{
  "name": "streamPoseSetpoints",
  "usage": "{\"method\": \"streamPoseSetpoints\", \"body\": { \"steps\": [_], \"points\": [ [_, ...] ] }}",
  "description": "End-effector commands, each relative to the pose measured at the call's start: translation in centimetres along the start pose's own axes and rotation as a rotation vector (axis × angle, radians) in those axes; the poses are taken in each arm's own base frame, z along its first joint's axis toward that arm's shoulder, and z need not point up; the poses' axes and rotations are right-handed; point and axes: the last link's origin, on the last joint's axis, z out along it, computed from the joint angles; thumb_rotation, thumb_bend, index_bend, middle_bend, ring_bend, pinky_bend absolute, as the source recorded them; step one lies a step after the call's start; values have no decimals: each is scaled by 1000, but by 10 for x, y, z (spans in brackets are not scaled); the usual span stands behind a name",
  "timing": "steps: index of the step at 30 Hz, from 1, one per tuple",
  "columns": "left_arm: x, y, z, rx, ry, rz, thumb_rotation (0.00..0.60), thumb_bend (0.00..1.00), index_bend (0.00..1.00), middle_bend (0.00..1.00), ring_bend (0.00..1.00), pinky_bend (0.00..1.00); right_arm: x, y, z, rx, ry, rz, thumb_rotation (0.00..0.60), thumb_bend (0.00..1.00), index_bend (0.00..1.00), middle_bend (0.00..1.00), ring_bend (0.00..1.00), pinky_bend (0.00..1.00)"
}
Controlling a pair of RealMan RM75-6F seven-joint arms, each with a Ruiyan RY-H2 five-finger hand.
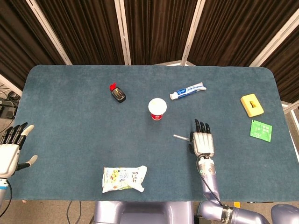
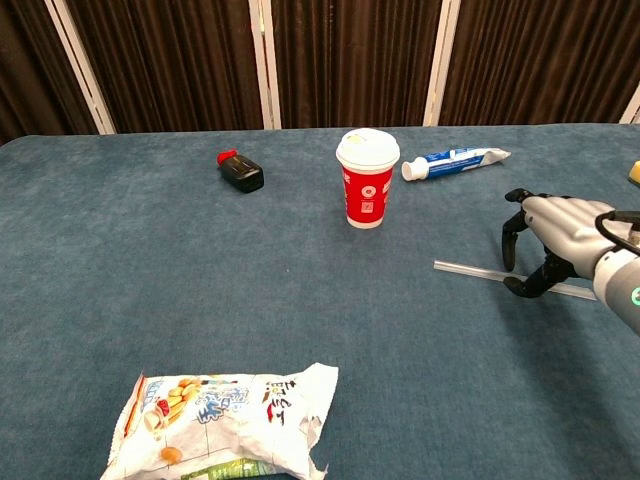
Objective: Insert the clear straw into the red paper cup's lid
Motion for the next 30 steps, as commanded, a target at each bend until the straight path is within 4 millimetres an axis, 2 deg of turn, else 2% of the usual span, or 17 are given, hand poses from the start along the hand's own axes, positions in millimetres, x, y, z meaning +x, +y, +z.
{"method": "streamPoseSetpoints", "body": {
  "steps": [1,5,16,30],
  "points": [
    [0,0,0,-1,0,1,600,247,84,0,0,0,0,0,1,-8,-8,1,600,350,564,0,0,0],
    [0,0,0,-1,0,2,600,248,84,0,0,0,0,0,1,-10,-12,5,600,349,559,0,0,0],
    [0,0,0,0,1,1,600,247,85,0,0,0,-2,0,4,-23,-38,-4,600,342,435,0,0,0],
    [0,0,0,1,-1,-1,600,247,87,0,0,0,-5,4,12,-59,-50,4,600,342,429,0,0,0]
  ]
}}
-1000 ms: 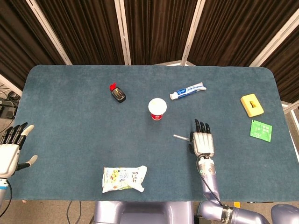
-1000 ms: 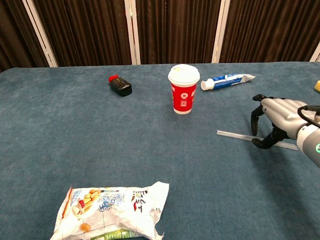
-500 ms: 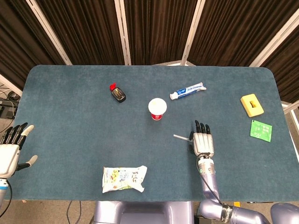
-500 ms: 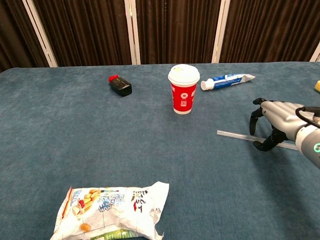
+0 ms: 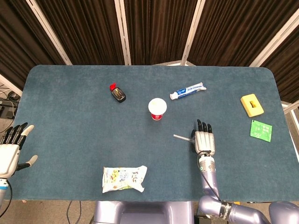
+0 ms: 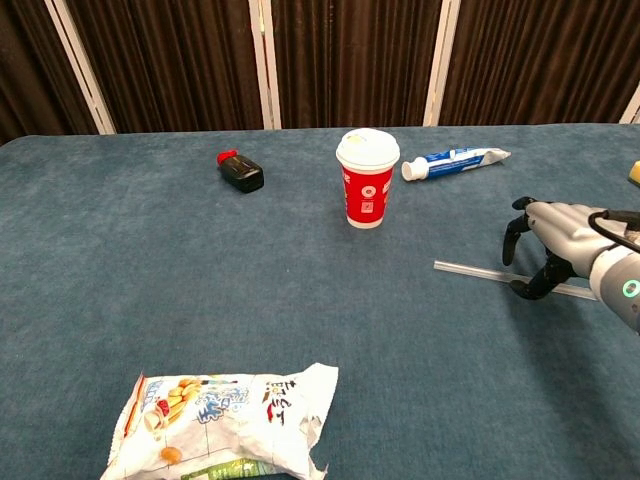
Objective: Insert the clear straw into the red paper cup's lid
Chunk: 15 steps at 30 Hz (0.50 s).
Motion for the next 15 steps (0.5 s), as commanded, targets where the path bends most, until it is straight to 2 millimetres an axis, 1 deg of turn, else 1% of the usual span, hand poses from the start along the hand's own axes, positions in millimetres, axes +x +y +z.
{"method": "streamPoseSetpoints", "body": {
  "steps": [1,11,13,15],
  "points": [
    [0,0,0,0,0,0,600,247,87,0,0,0,-2,0,1,-4,-4,0,600,342,430,0,0,0],
    [0,0,0,1,1,0,600,247,87,0,0,0,-6,3,5,-16,12,16,600,339,429,0,0,0],
    [0,0,0,1,1,0,600,248,87,0,0,0,-7,3,6,-17,19,22,600,337,447,0,0,0],
    [0,0,0,1,2,0,600,247,88,0,0,0,-8,4,7,-19,28,26,600,334,487,0,0,0]
  ]
}}
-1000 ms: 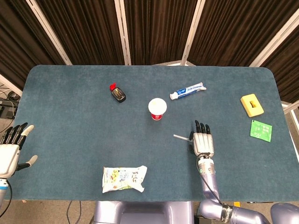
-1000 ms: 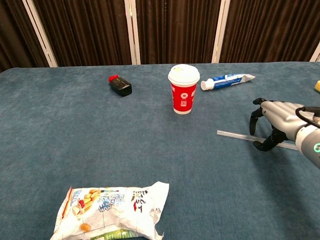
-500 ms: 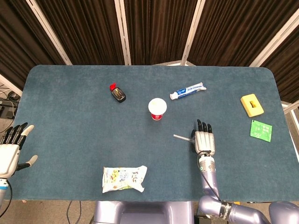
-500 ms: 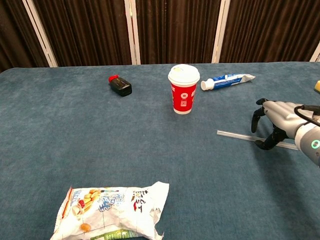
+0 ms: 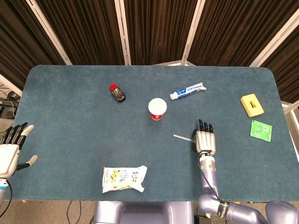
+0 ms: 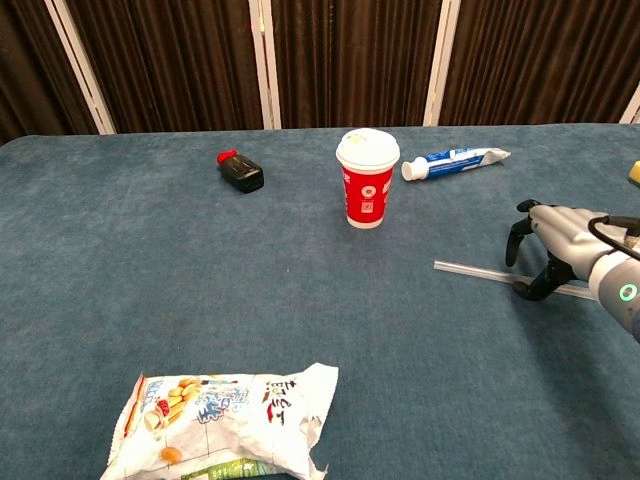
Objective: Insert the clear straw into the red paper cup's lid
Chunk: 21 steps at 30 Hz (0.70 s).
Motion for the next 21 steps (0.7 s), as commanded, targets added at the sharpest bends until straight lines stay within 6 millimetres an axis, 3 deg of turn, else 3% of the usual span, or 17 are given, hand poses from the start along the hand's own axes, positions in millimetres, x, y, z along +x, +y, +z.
{"method": "streamPoseSetpoints", "body": {
  "steps": [1,21],
  "points": [
    [0,0,0,0,1,0,600,247,88,0,0,0,-2,0,0,-1,9,5,600,334,500,0,0,0],
    [0,0,0,1,1,-1,600,247,87,0,0,0,-9,4,2,-11,-1,10,600,335,536,0,0,0]
  ]
}}
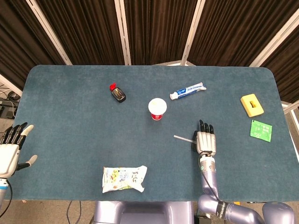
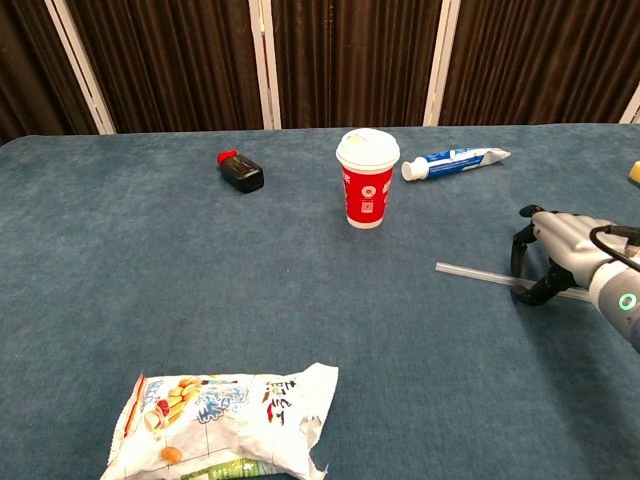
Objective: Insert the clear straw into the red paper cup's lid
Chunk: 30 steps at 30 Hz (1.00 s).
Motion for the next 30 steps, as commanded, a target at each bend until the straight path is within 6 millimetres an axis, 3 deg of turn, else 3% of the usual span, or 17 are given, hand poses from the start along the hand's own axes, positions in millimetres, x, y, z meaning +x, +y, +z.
{"method": "streamPoseSetpoints", "body": {
  "steps": [1,8,20,24,30],
  "points": [
    [0,0,0,0,0,0,600,246,87,0,0,0,0,0,0,0,1,0,600,338,536,0,0,0],
    [0,0,0,0,1,0,600,247,87,0,0,0,0,1,0,-7,-4,1,600,403,551,0,0,0],
    [0,0,0,1,2,-1,600,248,88,0,0,0,7,-3,-2,2,2,28,600,400,566,0,0,0],
    [0,0,0,1,2,0,600,246,88,0,0,0,24,-9,-2,27,41,83,600,396,566,0,0,0],
    [0,0,0,4,4,-2,600,247,89,0,0,0,83,-22,-2,62,88,375,600,389,566,0,0,0]
  ]
}}
